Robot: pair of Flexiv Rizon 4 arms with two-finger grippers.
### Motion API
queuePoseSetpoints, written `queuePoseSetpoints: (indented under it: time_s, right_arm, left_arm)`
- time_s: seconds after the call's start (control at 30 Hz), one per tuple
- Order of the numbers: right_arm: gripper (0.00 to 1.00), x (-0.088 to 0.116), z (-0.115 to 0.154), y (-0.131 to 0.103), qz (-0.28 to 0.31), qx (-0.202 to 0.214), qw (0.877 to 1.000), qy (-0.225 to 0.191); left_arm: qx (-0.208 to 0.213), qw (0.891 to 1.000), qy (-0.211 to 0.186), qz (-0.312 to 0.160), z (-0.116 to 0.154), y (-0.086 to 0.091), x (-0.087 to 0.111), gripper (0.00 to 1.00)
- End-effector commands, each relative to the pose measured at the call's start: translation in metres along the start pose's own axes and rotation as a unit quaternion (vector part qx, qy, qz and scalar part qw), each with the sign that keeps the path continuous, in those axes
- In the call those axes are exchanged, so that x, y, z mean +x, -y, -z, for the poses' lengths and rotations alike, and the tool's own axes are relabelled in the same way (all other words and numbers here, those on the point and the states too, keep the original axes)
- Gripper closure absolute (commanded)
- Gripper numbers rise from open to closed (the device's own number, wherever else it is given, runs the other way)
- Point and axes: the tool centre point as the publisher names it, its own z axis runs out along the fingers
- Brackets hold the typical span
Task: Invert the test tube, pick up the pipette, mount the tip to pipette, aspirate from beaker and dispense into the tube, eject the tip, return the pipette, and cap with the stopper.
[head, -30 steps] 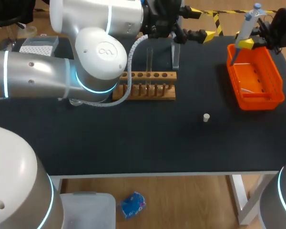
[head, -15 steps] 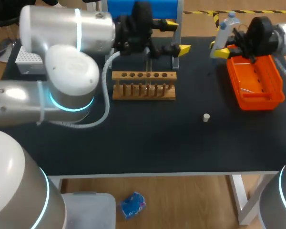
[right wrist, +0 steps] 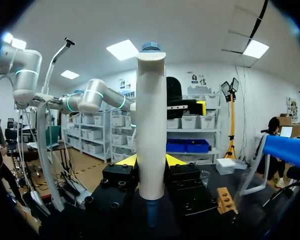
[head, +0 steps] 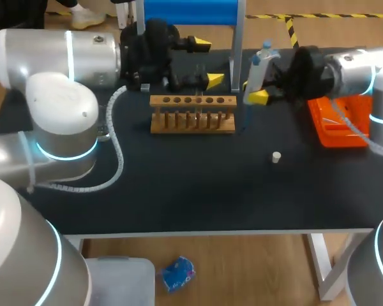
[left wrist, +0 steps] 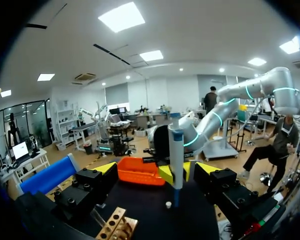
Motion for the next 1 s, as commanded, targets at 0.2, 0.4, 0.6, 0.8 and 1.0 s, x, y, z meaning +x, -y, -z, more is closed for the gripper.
queuePoseSetpoints:
  time_s: [0.2,0.4,0.6,0.8,1.0]
  right_arm:
    - [1.0,-0.001,-0.011,0.005,-0.003,0.001,1.0,-0.005]
    - [1.0,-0.001,-0.011,0.005,-0.003,0.001,1.0,-0.005]
    - [1.0,-0.003,-0.013,0.008,-0.004,0.007,1.0,0.001]
    - [1.0,-0.014,-0.027,0.022,-0.008,0.022,1.0,0.014]
    - [1.0,-0.022,-0.035,0.026,0.0,0.027,0.999,0.02]
  left_arm:
    - [0.029,1.0,-0.003,-0.001,0.02,-0.005,0.001,0.0]
    - [0.029,1.0,-0.003,-0.001,0.02,-0.005,0.001,0.0]
    - [0.03,1.0,-0.007,-0.001,0.017,-0.007,0.0,0.0]
    - [0.043,0.999,-0.024,-0.001,0.012,-0.02,-0.001,0.0]
    - [0.053,0.998,-0.013,0.017,0.013,-0.032,-0.001,0.0]
